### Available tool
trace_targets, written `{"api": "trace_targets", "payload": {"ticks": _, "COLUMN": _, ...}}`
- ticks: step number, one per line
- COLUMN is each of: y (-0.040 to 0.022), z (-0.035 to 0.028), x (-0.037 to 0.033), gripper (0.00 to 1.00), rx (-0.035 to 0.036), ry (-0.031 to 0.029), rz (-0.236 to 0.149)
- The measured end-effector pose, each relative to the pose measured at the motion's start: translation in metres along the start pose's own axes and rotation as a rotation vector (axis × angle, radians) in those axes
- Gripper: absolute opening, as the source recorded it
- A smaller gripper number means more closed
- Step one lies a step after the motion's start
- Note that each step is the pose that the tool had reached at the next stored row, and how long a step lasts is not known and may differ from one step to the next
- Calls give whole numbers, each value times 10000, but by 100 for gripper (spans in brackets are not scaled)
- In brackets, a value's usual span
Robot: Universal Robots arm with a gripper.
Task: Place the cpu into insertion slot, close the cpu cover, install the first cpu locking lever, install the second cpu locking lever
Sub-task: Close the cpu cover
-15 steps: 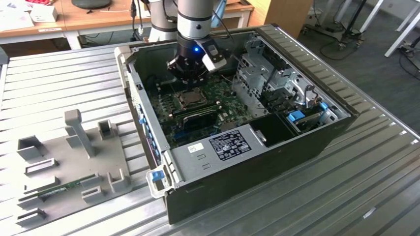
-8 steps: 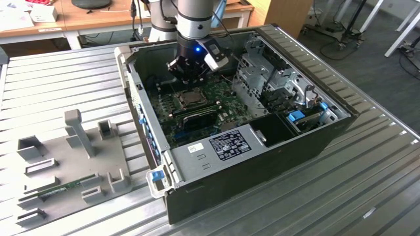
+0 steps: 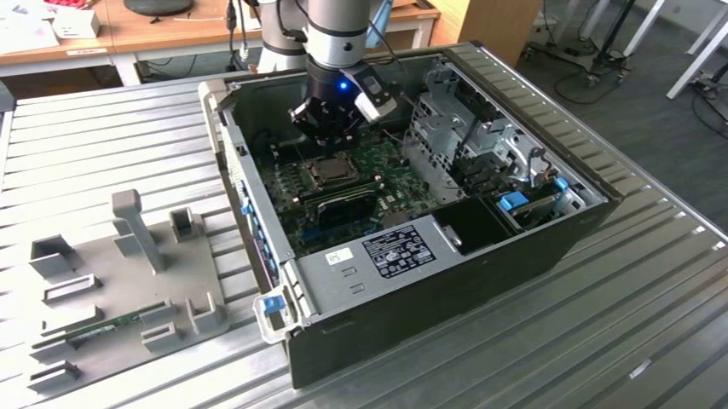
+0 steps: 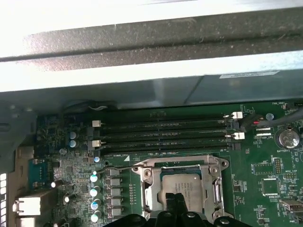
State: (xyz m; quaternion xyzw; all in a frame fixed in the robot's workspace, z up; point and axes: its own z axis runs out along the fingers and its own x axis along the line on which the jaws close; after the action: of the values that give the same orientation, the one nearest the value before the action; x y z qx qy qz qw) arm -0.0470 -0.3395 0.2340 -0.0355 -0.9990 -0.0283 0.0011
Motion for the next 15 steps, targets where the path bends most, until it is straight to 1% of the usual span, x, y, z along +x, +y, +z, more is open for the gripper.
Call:
{"api": "trace_targets", "payload": {"ticks": 2, "y": 0, "z": 0, "x": 0, "gripper": 10, "rx": -2, "ry": -11, "rz": -5}}
{"api": "trace_targets", "payload": {"ticks": 5, "y": -1, "z": 0, "x": 5, "gripper": 10, "rx": -9, "ry": -113, "rz": -23}}
{"api": "trace_targets", "payload": {"ticks": 6, "y": 0, "z": 1, "x": 5, "gripper": 10, "rx": -11, "ry": -137, "rz": -35}}
{"api": "trace_targets", "payload": {"ticks": 10, "y": 0, "z": 0, "x": 5, "gripper": 10, "rx": -10, "ry": -146, "rz": -45}}
{"api": "trace_targets", "payload": {"ticks": 11, "y": 0, "z": 0, "x": 5, "gripper": 10, "rx": -12, "ry": -156, "rz": -51}}
{"api": "trace_targets", "payload": {"ticks": 13, "y": 0, "z": 0, "x": 5, "gripper": 10, "rx": -14, "ry": -183, "rz": -116}}
{"api": "trace_targets", "payload": {"ticks": 15, "y": 0, "z": 0, "x": 5, "gripper": 10, "rx": -14, "ry": -181, "rz": -205}}
